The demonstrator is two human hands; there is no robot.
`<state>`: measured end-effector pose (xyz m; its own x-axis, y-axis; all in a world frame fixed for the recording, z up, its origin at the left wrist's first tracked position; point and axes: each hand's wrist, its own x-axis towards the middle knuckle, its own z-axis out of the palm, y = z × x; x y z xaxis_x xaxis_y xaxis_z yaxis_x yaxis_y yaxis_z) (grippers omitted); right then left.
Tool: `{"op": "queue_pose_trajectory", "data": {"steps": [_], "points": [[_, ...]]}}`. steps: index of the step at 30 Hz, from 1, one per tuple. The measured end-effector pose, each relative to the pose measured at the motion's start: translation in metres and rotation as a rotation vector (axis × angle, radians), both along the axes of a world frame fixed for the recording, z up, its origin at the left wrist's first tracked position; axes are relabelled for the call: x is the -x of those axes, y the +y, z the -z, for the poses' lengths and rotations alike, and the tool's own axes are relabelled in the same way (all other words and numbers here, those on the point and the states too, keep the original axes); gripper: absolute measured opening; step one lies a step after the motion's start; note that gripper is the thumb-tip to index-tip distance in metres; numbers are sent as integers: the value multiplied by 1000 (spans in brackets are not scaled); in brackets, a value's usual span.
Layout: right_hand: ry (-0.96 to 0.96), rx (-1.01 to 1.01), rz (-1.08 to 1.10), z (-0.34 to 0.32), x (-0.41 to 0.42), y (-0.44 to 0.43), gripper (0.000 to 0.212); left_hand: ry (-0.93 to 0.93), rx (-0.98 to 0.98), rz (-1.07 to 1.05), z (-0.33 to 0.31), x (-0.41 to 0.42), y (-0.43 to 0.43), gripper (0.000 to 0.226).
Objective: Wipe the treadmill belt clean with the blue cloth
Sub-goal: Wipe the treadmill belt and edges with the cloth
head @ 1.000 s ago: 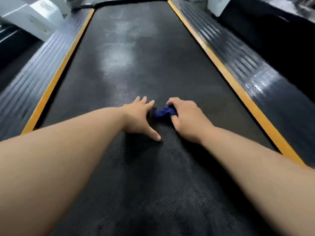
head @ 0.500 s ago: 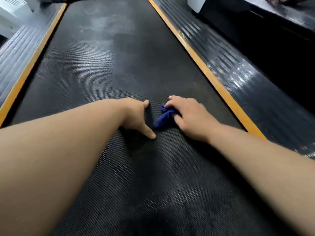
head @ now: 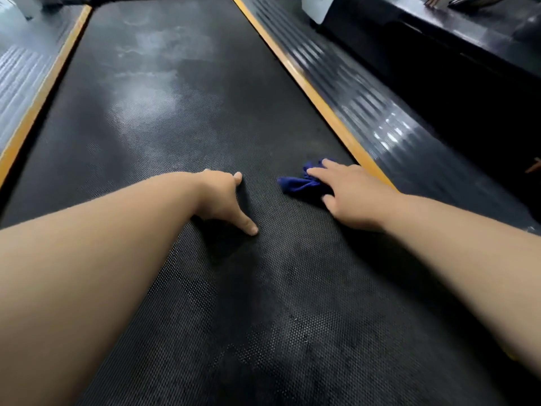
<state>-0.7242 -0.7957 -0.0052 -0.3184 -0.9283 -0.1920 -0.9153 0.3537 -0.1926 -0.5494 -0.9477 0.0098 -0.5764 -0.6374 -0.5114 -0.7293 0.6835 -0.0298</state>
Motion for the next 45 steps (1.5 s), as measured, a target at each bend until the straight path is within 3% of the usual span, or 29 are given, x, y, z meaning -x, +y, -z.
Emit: {"op": "queue_pose_trajectory", "data": {"steps": [4,7,12,20,25,29,32,39,45], "points": [[110,-175,-63,-11,-4,11,60,126,29,-39,2,16,7,118],[258,-83,-2,-6,14,28,54,164,21,-4,14,33,16,126],[96,111,27,6,30,17,46,117,8,6,22,37,13,131],[290,128,103,8,62,-69,40,127,-13,7,30,40,7,135],[245,118,146,17,56,-96,40,116,-15,-2,30,44,4,137],[178,234,19,25,32,-62,35,86,31,39,26,40,3,135],[186,212,-57,20,32,-49,29,81,93,80,16,26,-7,124],[269,173,167,15,51,-109,41,98,17,-119,26,9,-13,138],[135,194,224,24,38,-124,39,33,44,-25,18,12,-26,138]]}}
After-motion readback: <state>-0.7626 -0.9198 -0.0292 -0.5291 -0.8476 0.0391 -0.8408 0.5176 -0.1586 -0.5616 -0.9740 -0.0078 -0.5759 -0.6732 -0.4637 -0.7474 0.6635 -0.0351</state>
